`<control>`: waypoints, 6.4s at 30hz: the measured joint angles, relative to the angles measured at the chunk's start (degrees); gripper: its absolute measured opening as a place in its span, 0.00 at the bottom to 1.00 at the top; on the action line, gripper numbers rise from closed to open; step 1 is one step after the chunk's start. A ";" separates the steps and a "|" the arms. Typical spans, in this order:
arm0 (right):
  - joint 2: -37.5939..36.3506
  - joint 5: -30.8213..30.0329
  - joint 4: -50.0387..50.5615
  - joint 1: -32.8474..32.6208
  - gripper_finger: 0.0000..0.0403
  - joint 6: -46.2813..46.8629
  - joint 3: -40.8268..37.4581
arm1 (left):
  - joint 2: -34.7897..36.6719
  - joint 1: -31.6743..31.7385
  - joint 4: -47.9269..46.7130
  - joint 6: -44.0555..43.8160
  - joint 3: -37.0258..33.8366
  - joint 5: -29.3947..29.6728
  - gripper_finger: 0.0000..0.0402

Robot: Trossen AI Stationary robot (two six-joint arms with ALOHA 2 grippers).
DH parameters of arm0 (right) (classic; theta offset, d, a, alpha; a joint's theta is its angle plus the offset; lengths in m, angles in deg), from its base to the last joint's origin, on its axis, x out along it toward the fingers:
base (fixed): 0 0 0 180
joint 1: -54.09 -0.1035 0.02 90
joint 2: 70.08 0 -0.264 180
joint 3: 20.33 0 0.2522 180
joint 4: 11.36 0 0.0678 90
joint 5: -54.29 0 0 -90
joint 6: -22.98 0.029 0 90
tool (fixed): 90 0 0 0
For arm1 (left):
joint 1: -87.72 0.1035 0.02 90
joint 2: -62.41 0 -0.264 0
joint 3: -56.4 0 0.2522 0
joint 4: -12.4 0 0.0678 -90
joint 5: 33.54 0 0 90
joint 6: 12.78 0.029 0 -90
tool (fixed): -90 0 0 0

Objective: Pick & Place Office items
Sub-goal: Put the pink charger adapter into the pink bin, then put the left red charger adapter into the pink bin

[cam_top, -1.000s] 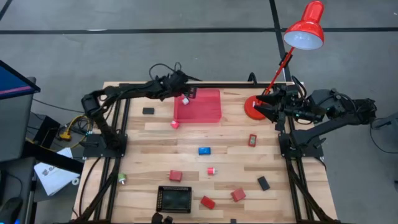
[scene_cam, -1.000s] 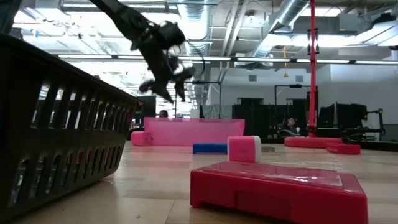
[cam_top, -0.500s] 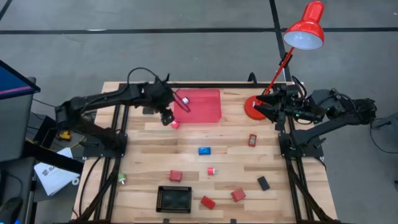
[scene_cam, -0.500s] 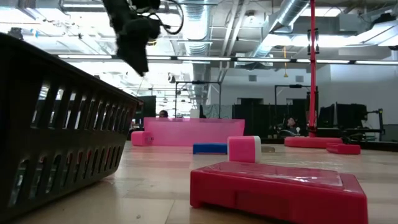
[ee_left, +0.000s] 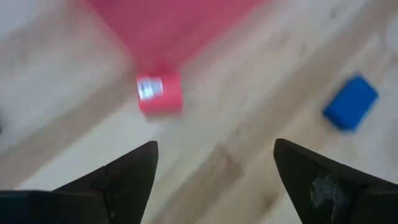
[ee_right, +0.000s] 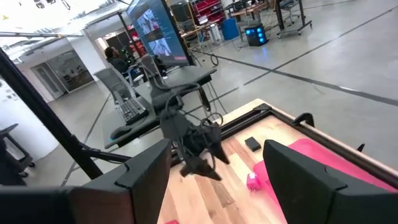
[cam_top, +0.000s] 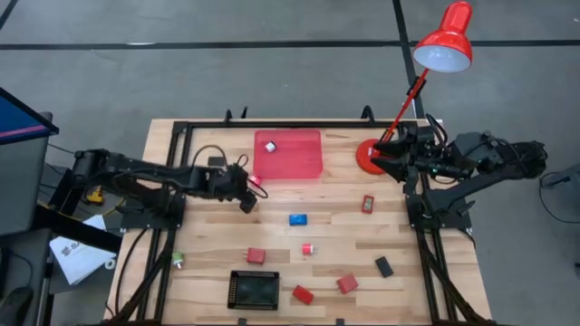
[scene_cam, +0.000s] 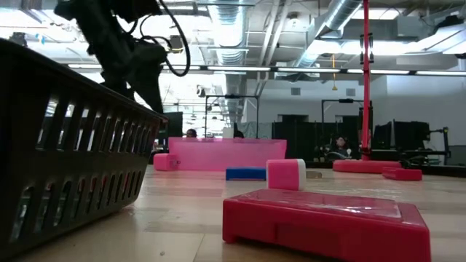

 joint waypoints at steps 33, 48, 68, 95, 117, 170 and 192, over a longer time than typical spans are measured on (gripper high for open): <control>1.84 -5.46 -3.58 -6.77 0.62 -0.59 -0.04 | -16.35 -0.39 35.98 -3.25 -14.88 22.31 0.83; 1.86 -5.12 -3.54 -6.77 0.62 -0.61 -0.04 | -18.06 2.59 37.12 -1.70 -14.85 13.49 0.79; 1.81 -5.23 -3.67 -9.00 0.62 -0.59 -0.04 | -18.49 6.94 39.25 -2.10 -14.83 9.85 0.56; 1.81 -5.34 -6.62 -8.97 0.62 -2.56 0.00 | -3.96 -5.11 49.81 1.12 -14.83 11.52 0.58; 2.06 -6.85 -7.02 -8.83 0.62 -3.60 0.00 | -14.57 23.11 44.94 20.97 -0.12 -6.60 0.59; 2.26 -7.28 -9.05 -8.83 0.62 -3.60 0.00 | -17.63 24.70 35.27 19.46 5.58 -4.91 0.65; 2.19 -8.36 -9.79 -7.88 0.62 -4.94 0.00 | 7.94 -3.56 -2.15 33.77 5.58 -24.17 0.65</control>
